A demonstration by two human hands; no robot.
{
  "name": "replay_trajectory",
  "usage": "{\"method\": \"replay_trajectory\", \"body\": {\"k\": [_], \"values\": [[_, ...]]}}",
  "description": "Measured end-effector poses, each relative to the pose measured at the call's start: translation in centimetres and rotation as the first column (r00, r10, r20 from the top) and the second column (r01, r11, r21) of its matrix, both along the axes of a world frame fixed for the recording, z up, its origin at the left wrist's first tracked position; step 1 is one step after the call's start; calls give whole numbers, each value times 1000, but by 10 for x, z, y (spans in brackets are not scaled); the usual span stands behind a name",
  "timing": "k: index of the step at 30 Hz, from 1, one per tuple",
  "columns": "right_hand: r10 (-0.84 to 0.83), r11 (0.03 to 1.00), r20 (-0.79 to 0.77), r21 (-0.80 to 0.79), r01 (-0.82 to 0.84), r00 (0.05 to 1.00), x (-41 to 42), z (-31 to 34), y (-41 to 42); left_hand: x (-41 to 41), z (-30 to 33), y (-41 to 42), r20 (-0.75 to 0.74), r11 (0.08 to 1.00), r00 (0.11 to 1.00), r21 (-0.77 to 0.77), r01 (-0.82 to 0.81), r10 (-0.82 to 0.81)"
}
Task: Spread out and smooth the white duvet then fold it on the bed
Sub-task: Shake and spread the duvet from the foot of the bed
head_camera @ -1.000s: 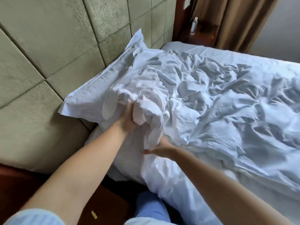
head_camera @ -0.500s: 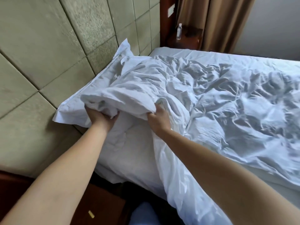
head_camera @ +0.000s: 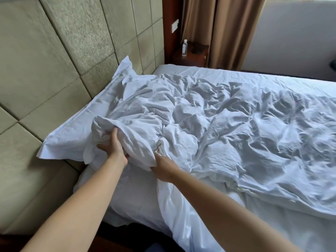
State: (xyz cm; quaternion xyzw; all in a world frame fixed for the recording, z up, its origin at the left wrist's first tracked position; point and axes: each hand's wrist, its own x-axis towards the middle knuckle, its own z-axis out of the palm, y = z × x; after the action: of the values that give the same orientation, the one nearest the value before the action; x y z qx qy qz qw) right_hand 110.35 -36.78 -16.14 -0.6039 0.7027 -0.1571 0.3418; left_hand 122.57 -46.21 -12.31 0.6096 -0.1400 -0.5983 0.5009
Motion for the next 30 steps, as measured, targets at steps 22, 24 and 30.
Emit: {"method": "replay_trajectory", "body": {"k": [22,24,30], "values": [[11,1000,-190,13,-8,982,25,2,63,92,-39,66,489,976,860,-215,-44,146],[89,995,-165,62,-80,982,31,-3,58,104,-42,69,539,984,834,-174,-28,119],[272,954,-219,189,-232,937,36,-30,34,131,-68,58,807,914,433,384,135,-403]]}}
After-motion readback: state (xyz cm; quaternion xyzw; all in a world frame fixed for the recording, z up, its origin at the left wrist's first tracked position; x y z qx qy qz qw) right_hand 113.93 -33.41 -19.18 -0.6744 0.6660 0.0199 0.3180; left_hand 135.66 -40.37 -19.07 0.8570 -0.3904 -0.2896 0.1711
